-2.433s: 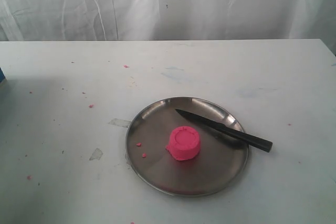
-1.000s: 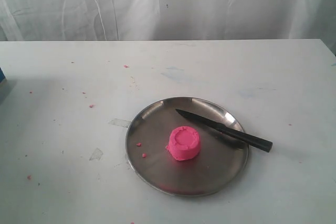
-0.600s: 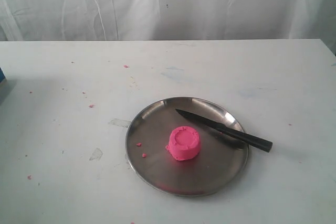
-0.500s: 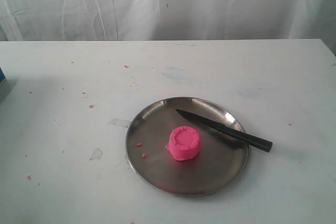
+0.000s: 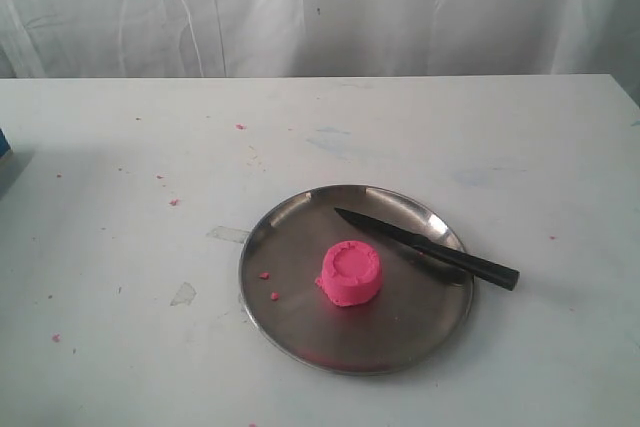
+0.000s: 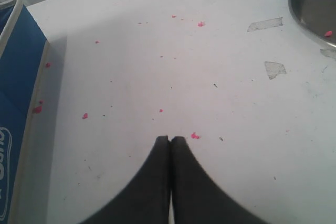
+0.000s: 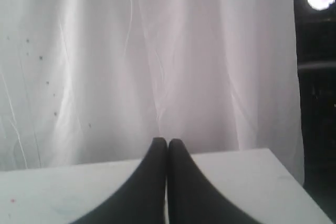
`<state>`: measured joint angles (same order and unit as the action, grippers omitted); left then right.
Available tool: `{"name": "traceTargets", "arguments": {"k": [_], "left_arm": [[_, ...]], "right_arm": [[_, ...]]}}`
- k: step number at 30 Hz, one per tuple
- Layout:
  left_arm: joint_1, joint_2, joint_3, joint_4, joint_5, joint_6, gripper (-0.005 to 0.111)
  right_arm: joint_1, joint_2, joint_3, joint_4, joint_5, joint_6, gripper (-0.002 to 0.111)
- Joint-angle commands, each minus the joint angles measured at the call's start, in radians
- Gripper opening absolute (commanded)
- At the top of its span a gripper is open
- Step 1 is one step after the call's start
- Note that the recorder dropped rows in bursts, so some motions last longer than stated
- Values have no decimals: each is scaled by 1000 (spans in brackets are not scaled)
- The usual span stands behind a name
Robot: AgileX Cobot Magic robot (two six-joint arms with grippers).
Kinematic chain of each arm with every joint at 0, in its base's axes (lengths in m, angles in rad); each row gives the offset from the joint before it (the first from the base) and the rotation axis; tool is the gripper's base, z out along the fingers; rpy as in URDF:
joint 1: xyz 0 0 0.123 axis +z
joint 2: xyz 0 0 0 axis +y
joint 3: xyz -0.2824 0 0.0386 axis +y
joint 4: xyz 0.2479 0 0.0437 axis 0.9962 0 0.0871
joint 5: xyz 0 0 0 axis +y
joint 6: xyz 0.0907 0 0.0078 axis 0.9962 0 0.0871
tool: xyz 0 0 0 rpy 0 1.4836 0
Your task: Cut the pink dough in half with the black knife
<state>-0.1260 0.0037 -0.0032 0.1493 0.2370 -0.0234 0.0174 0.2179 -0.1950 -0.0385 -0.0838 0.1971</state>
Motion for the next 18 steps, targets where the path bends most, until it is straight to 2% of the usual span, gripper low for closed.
{"name": "traceTargets", "arguments": {"k": [1, 6, 12, 18], "left_arm": [[4, -4, 3, -2, -2, -2, 0], [4, -4, 3, -2, -2, -2, 0], [4, -4, 3, -2, -2, -2, 0], [4, -4, 3, -2, -2, -2, 0]], "right_arm": [[-6, 145, -75, 1, 125, 6, 0], [16, 271, -168, 1, 283, 6, 0], [112, 380, -263, 3, 448, -109, 0], [179, 616, -402, 17, 707, -213, 0]]}}
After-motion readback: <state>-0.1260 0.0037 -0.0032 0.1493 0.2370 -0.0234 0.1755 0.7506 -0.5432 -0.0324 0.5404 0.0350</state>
